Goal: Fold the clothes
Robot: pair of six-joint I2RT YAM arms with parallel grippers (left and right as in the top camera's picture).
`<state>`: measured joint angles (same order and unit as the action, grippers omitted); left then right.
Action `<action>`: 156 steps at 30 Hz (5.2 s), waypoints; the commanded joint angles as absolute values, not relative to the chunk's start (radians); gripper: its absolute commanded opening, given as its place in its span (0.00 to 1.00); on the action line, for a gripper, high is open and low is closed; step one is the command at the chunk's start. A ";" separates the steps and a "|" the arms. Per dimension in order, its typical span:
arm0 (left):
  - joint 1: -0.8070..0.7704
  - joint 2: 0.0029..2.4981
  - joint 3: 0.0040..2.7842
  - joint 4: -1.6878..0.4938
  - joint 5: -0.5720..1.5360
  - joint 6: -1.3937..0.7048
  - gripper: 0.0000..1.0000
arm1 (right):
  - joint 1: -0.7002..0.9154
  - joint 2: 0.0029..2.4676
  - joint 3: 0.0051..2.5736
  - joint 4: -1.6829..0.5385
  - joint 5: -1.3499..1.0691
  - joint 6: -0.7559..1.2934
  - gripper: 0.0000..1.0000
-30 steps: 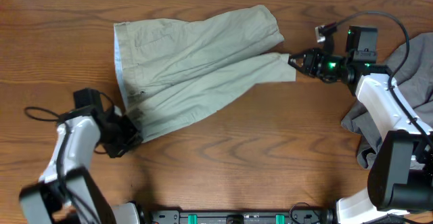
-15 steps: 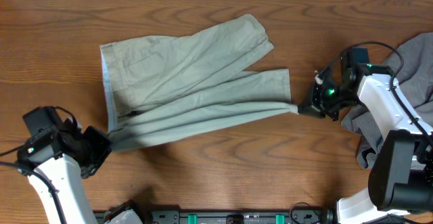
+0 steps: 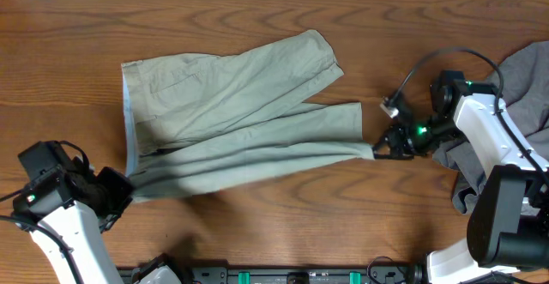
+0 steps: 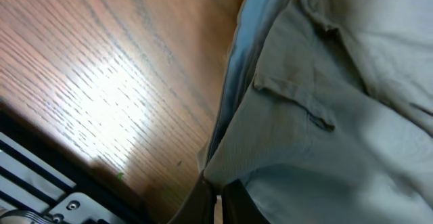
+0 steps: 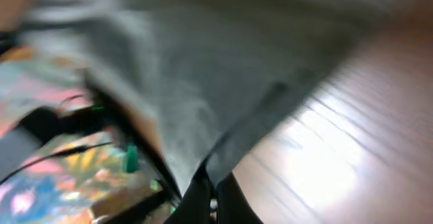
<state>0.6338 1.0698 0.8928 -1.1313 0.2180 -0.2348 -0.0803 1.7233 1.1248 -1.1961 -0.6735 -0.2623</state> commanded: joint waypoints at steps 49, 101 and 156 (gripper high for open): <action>0.445 1.323 0.878 -0.845 0.360 -0.176 0.45 | 0.121 1.868 1.118 -0.514 -0.481 0.209 0.01; 0.261 1.738 0.878 -0.289 0.483 -0.060 0.51 | -0.015 2.012 1.118 -0.025 -0.463 0.242 0.36; 0.261 1.738 0.878 -0.286 0.483 -0.060 0.51 | -0.045 1.990 1.118 -0.101 -0.420 0.073 0.56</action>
<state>0.2615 1.7321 0.8814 -0.2871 0.4721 -0.0769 -0.0608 1.9625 1.1168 -0.1001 -0.4355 0.0933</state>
